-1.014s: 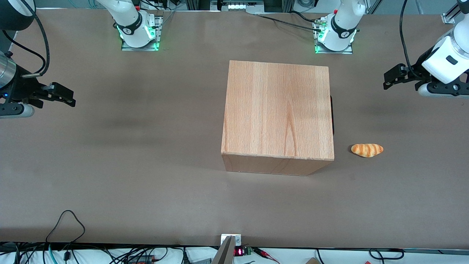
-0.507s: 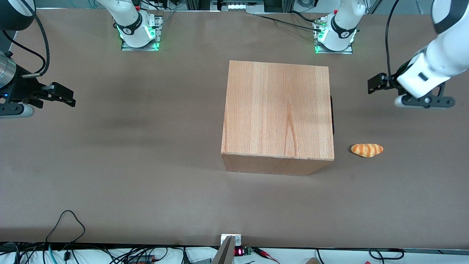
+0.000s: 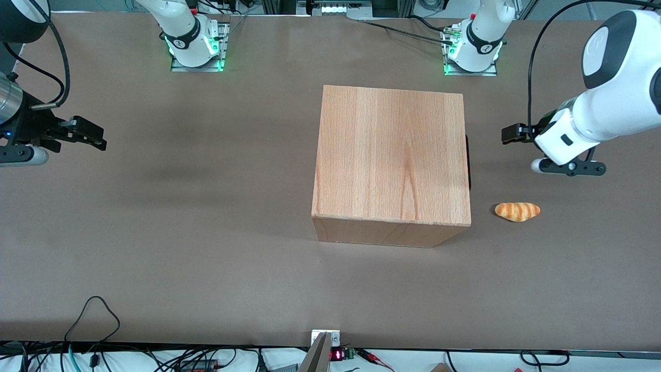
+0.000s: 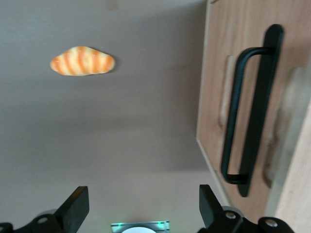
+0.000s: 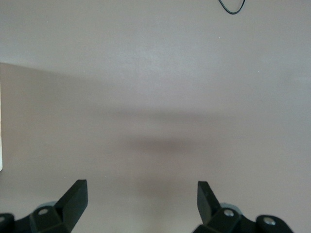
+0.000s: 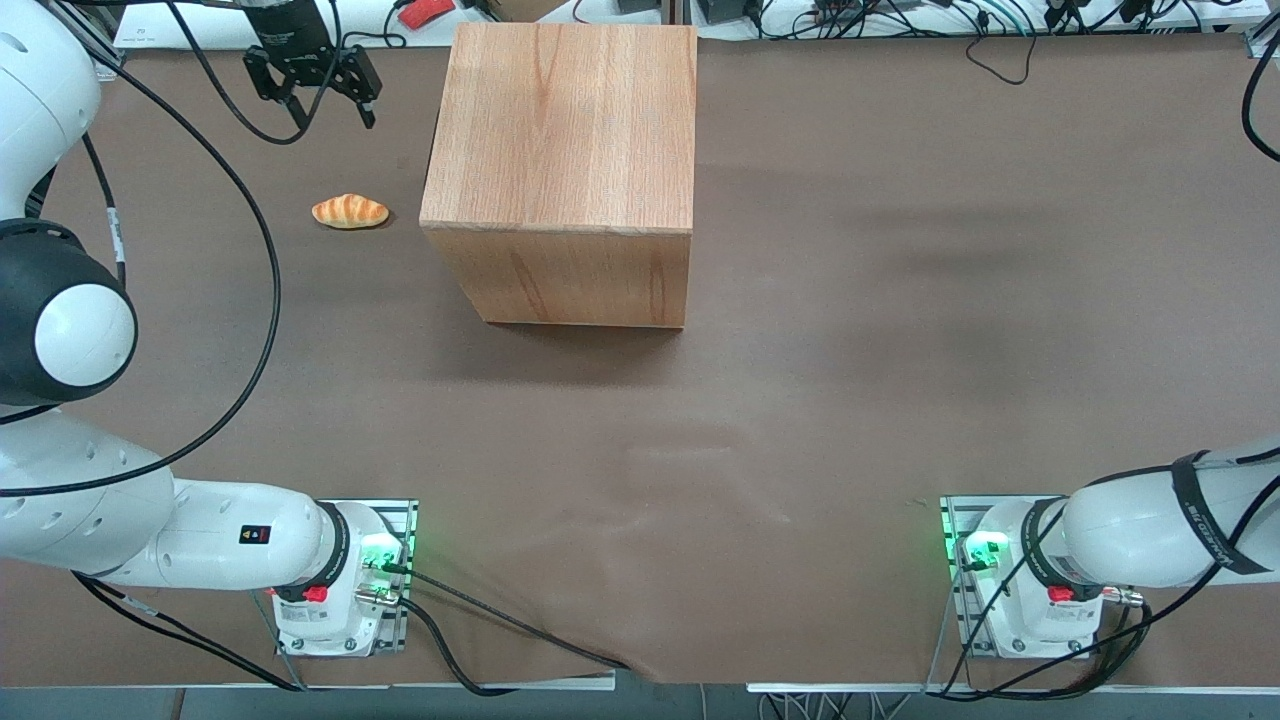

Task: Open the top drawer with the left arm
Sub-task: 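Move the open left gripper down to the drawer's black bar handle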

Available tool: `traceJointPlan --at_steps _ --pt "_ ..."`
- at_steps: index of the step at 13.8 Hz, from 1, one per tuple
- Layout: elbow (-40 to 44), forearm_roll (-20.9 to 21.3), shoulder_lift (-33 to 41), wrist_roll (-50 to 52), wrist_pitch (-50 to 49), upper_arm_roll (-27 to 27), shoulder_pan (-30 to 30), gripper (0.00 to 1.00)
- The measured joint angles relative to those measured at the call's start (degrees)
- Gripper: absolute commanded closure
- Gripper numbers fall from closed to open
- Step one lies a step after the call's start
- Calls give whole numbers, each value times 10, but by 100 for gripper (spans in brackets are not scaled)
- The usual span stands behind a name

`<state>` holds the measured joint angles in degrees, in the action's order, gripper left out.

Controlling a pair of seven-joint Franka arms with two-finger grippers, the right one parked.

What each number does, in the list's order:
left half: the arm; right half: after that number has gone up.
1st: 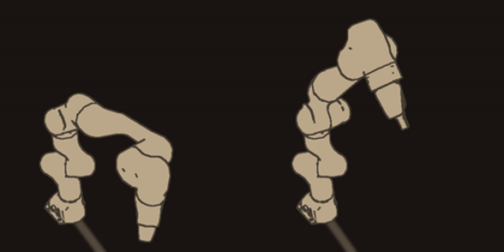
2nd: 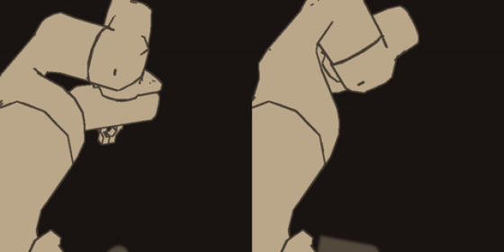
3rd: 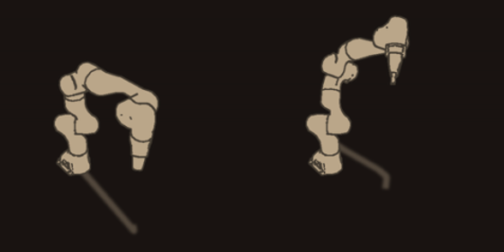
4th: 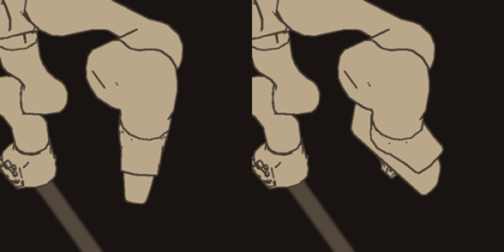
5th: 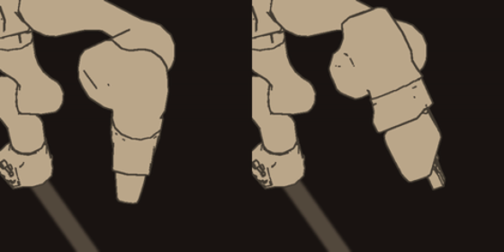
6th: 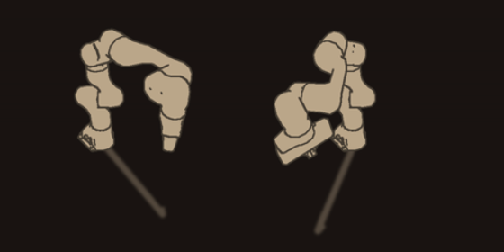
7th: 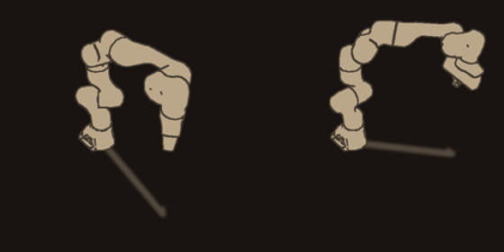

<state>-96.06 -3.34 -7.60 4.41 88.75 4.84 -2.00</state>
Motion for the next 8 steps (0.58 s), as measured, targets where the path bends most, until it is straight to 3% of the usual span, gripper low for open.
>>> traceJointPlan --at_steps 8 --pt "8 -35 -44 0 0 4 -15 0"
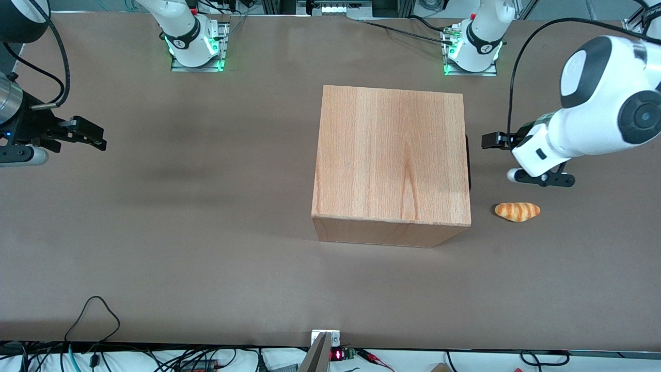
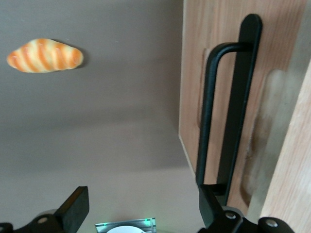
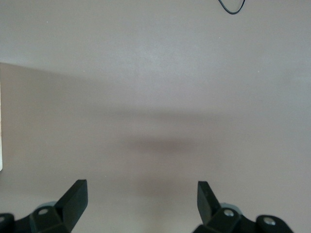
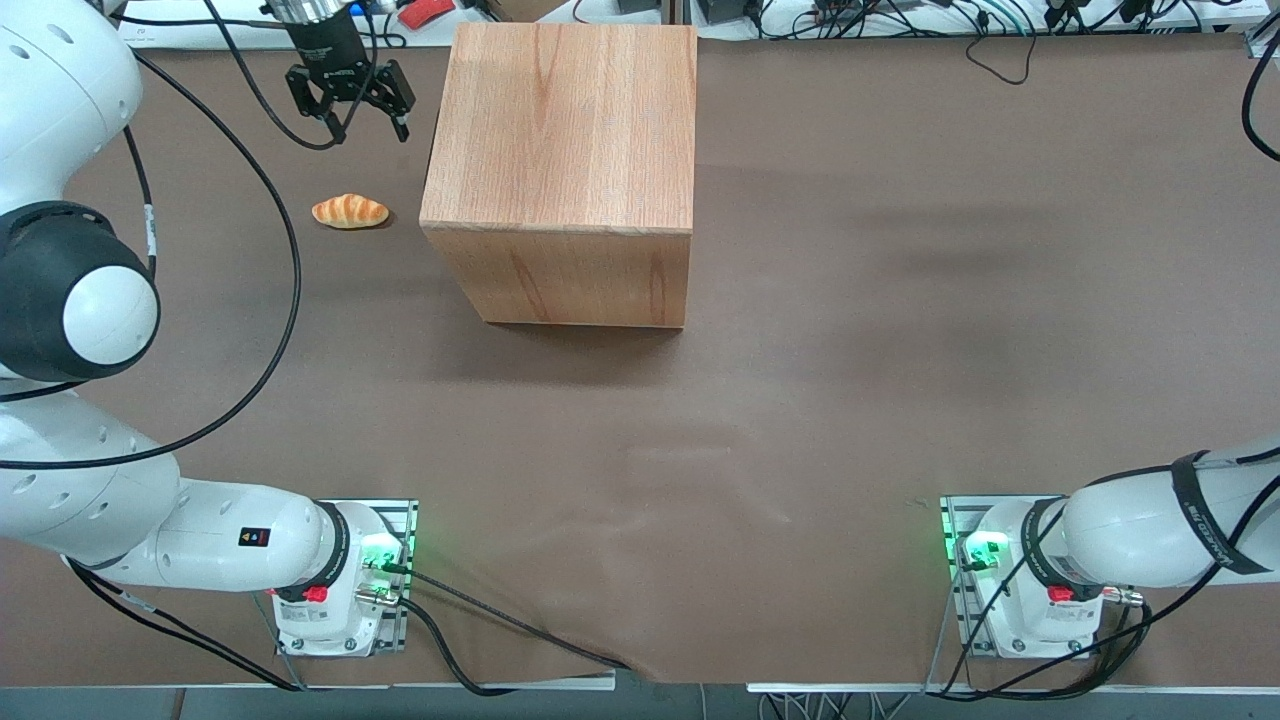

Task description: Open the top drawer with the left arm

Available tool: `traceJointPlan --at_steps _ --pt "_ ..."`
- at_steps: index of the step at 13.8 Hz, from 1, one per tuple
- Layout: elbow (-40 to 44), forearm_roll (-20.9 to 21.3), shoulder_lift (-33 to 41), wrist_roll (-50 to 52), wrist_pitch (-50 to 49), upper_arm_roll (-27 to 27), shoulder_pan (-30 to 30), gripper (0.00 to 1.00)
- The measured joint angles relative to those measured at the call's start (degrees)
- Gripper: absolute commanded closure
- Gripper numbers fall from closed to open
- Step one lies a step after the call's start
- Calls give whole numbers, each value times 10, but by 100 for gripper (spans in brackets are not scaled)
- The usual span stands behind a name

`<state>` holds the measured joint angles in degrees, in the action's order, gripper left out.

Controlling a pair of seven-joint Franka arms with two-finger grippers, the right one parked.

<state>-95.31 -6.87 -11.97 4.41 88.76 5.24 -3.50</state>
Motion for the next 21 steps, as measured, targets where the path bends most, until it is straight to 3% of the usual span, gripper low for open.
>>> traceJointPlan --at_steps 7,21 --pt "2 -50 -37 0 3 -3 4 0" --pt "5 -70 -67 0 33 -8 10 0"
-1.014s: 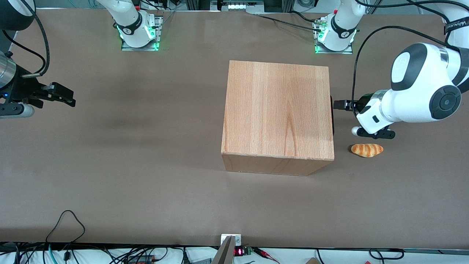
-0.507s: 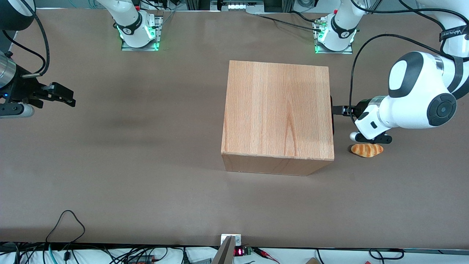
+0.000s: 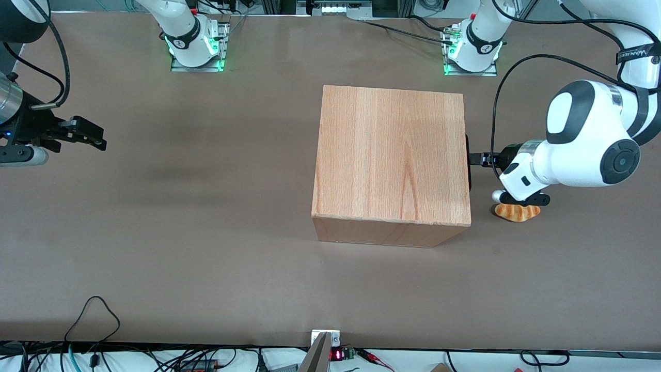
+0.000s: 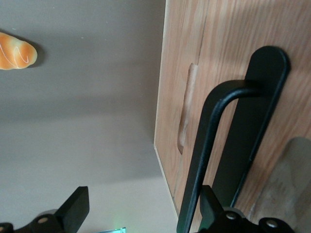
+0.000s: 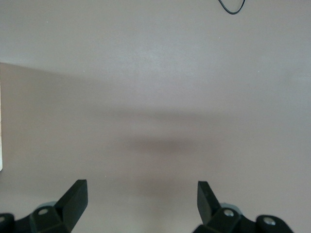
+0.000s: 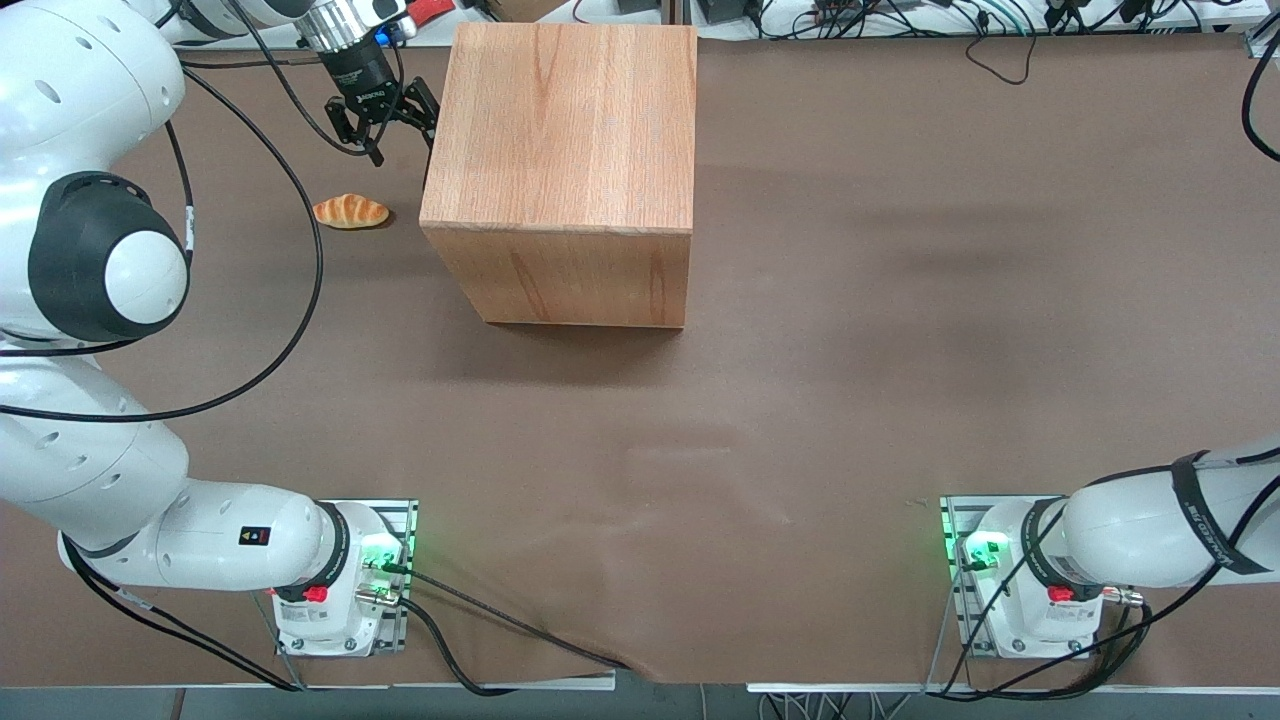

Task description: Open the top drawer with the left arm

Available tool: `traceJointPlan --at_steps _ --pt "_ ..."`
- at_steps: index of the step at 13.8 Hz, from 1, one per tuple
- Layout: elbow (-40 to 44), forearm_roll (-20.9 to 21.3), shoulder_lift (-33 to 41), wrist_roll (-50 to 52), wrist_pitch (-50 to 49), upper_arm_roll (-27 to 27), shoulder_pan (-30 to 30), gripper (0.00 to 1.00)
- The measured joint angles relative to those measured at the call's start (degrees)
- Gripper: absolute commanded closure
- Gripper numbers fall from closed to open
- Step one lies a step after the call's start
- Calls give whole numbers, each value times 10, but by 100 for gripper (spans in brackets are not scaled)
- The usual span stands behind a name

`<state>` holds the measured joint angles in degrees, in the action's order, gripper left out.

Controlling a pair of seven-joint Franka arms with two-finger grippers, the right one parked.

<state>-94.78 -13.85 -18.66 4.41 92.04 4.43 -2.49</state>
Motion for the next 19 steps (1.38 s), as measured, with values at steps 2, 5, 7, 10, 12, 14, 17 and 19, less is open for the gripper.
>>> traceJointPlan --at_steps 2,5,7,10,12,14,17,19 --pt "0 -2 -2 0 0 0 1 0" --pt "1 -6 -8 0 1 0 2 0" --pt "1 -6 -11 0 2 0 2 0" --pt "1 -6 -17 0 7 0 2 0" --pt "2 -7 -20 0 10 0 3 0" --pt "2 -7 -23 0 11 0 3 0" --pt "2 -7 -26 0 13 0 5 0" --pt "3 -7 -27 0 13 0 8 0"
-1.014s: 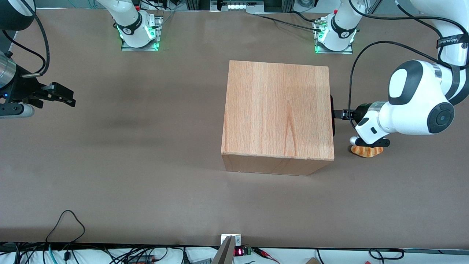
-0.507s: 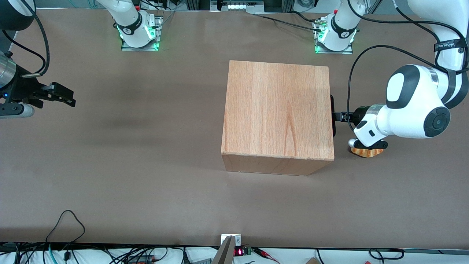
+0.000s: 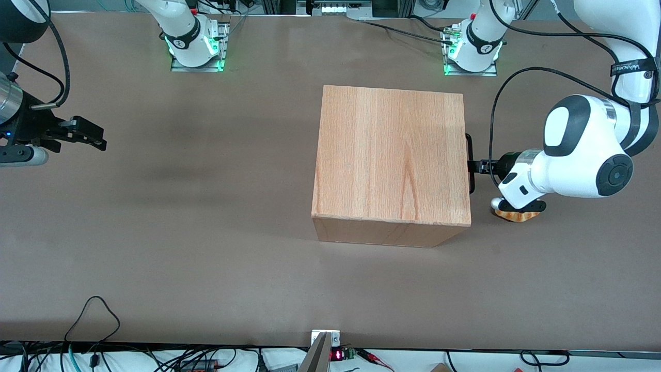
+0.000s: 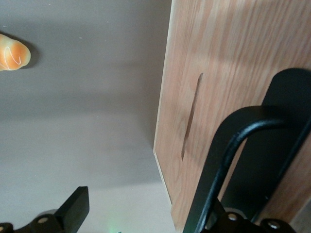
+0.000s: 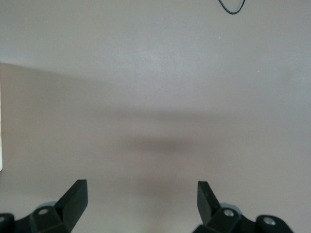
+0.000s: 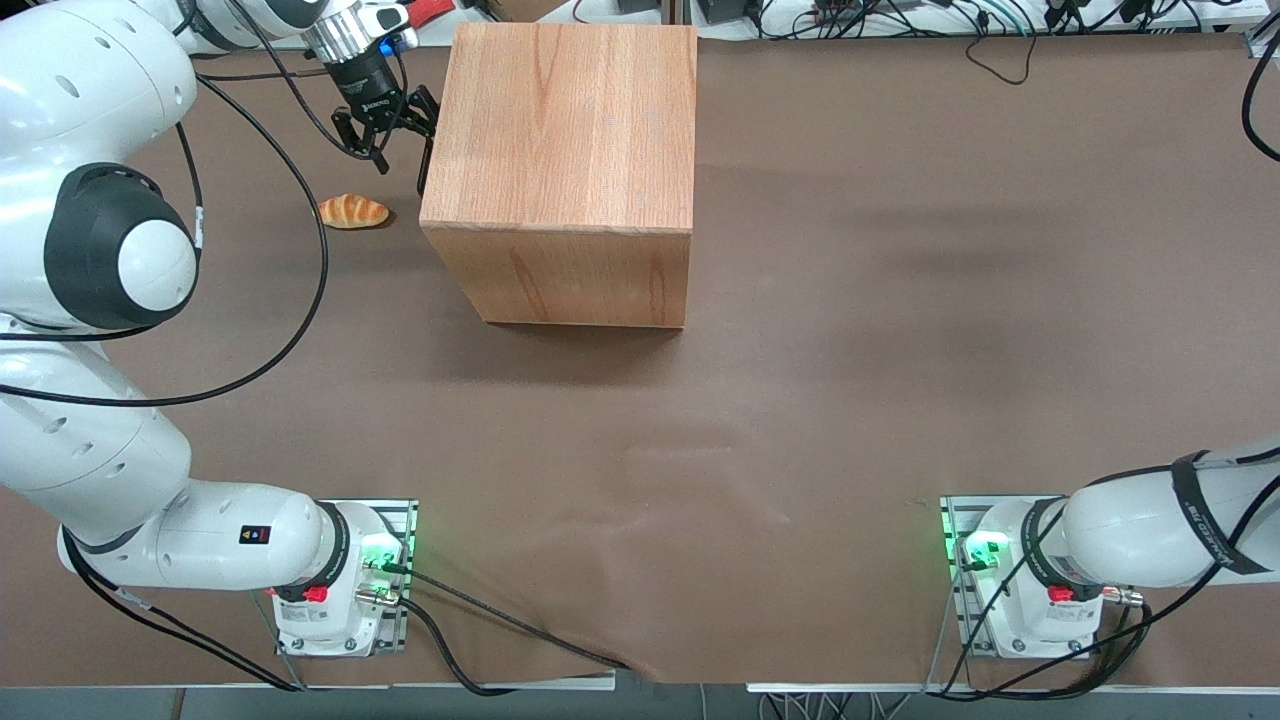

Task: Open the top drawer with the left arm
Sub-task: 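Pull the handle with the left gripper, sliding the drawer out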

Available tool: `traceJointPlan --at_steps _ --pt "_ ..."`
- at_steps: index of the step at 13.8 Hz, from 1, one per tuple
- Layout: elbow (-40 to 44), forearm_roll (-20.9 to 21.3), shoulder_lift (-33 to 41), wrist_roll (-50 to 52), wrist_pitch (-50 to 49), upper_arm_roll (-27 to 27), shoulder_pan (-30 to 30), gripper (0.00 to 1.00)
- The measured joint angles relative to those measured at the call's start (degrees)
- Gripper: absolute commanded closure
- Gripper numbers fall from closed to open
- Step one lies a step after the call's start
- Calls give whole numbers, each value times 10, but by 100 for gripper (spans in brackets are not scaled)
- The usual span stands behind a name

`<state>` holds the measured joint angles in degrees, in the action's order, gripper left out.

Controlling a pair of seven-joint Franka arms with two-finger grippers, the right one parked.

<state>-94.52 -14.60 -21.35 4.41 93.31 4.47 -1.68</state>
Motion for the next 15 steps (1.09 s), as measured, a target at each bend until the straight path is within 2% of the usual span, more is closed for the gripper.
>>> traceJointPlan --at_steps 12,15 --pt "30 0 -20 -1 0 -5 45 0" --pt "47 19 -28 -2 0 -7 75 0"
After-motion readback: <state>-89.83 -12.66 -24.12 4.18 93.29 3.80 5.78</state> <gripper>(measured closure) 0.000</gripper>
